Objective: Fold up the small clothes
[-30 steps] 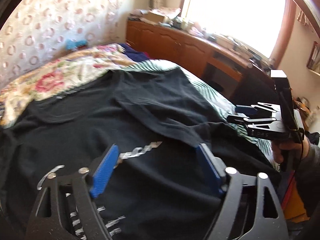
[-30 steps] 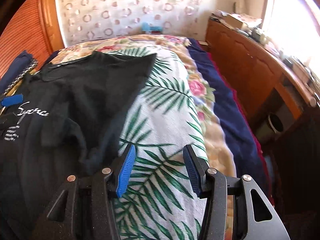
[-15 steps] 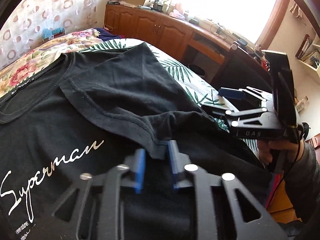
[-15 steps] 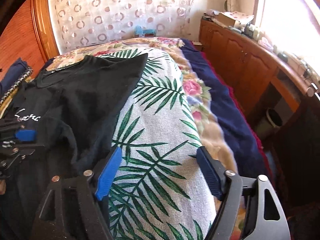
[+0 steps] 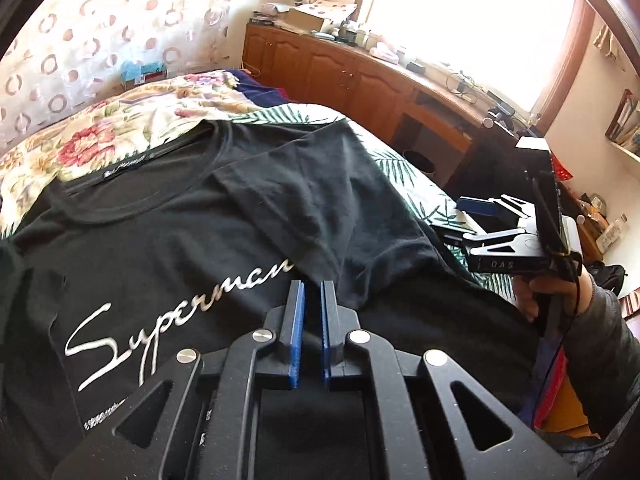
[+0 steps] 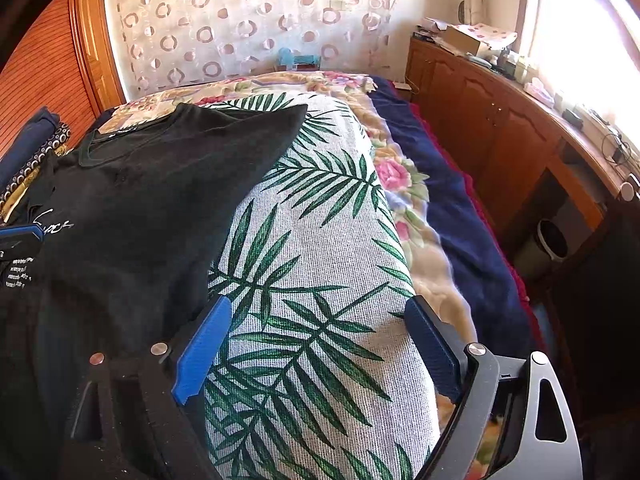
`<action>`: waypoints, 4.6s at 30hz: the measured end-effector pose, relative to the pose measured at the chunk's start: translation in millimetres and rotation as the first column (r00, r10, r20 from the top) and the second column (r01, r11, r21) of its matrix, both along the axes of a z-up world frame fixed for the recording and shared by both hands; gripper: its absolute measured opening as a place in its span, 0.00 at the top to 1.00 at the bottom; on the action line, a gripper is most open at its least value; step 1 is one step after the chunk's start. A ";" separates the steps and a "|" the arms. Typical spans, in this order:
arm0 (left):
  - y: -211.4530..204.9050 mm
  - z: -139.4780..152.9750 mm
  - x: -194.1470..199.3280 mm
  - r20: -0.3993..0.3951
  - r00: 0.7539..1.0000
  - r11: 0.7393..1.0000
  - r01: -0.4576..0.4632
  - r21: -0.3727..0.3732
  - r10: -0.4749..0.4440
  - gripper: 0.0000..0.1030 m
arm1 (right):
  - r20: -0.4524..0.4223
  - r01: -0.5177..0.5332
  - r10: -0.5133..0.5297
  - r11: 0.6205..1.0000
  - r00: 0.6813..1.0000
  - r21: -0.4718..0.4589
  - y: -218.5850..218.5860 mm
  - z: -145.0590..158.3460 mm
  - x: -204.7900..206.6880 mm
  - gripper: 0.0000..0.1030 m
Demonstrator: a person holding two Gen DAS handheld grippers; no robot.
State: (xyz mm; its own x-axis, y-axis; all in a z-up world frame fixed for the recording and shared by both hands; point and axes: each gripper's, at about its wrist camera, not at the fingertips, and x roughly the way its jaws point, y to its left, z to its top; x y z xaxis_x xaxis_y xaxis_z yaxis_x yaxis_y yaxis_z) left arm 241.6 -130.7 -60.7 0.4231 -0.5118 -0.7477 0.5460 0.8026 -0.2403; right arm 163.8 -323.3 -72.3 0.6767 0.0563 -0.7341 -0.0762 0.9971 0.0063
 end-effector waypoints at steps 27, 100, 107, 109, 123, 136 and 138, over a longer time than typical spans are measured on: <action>170.2 11.8 72.8 0.131 0.938 0.873 -0.345 0.344 0.320 0.50 | 0.029 -0.040 0.040 0.999 0.999 0.019 7.5 9.2 16.4 0.13; 199.3 97.2 -47.8 0.335 0.841 0.884 -0.464 0.046 0.424 0.97 | 0.260 -0.252 0.223 0.964 0.940 0.083 54.4 74.9 56.0 0.94; 210.7 91.9 -110.2 0.373 0.813 0.880 -0.476 -0.015 0.446 0.97 | 0.351 -0.274 0.242 0.961 0.905 0.044 52.5 82.0 -26.4 0.94; 215.2 87.8 -123.5 0.376 0.808 0.877 -0.481 -0.023 0.453 0.97 | 0.370 -0.274 0.239 0.961 0.898 0.045 44.5 75.9 -51.3 0.94; 236.6 76.5 -228.3 0.389 0.776 0.859 -0.503 -0.092 0.496 0.97 | 0.399 -0.280 0.246 0.960 0.884 0.029 27.2 63.6 -171.8 0.94; 263.7 47.4 -276.0 0.334 0.751 0.807 -0.589 -0.054 0.570 0.97 | 0.306 -0.257 0.234 0.966 0.923 0.037 -0.6 48.5 -229.5 0.94; 262.9 39.5 -274.2 0.316 0.759 0.809 -0.586 -0.047 0.569 0.97 | 0.274 -0.261 0.242 0.965 0.931 0.035 1.2 44.1 -229.0 0.94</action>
State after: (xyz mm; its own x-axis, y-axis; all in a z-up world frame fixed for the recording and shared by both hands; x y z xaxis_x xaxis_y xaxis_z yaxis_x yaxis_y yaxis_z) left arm -32.7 132.3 -21.2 0.8325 -0.0615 -0.5506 0.0120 0.9956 -0.0931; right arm -65.2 -322.2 -28.1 0.8030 0.2945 -0.5181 -0.3327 0.9428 0.0203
